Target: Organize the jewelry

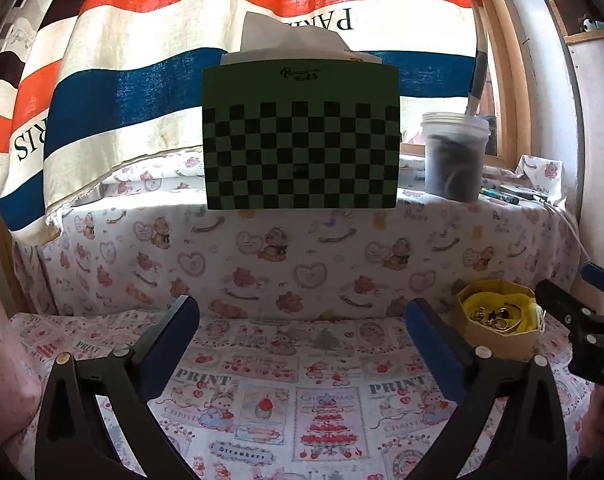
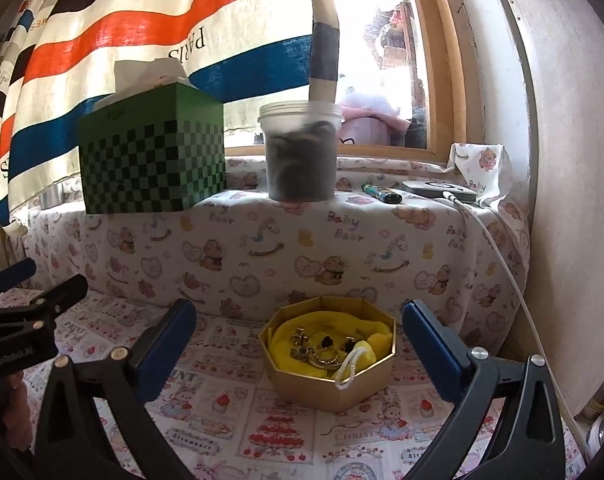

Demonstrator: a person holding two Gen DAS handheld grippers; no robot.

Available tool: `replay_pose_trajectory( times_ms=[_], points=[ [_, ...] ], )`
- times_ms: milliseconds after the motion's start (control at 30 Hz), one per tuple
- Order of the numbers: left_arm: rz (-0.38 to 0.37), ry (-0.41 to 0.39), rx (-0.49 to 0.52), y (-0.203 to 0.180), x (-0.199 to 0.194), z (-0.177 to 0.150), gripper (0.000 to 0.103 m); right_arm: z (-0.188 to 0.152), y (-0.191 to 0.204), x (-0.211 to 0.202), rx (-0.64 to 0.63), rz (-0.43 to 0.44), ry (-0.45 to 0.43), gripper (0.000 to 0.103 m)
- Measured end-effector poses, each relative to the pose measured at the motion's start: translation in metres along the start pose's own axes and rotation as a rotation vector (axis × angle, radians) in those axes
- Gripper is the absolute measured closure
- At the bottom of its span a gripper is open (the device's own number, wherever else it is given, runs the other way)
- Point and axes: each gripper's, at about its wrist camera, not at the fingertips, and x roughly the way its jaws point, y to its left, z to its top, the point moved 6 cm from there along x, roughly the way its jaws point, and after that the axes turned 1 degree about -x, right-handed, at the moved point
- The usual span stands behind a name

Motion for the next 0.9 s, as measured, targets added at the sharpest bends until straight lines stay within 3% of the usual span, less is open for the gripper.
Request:
replay_pose_trajectory(
  times_ms=[900],
  points=[
    [0.005,0.004,0.009,-0.0011,-0.0109,-0.0031,0.000,-0.0007,0.0001,-0.0029,-0.004,0.017,0.009,0.000]
  ],
)
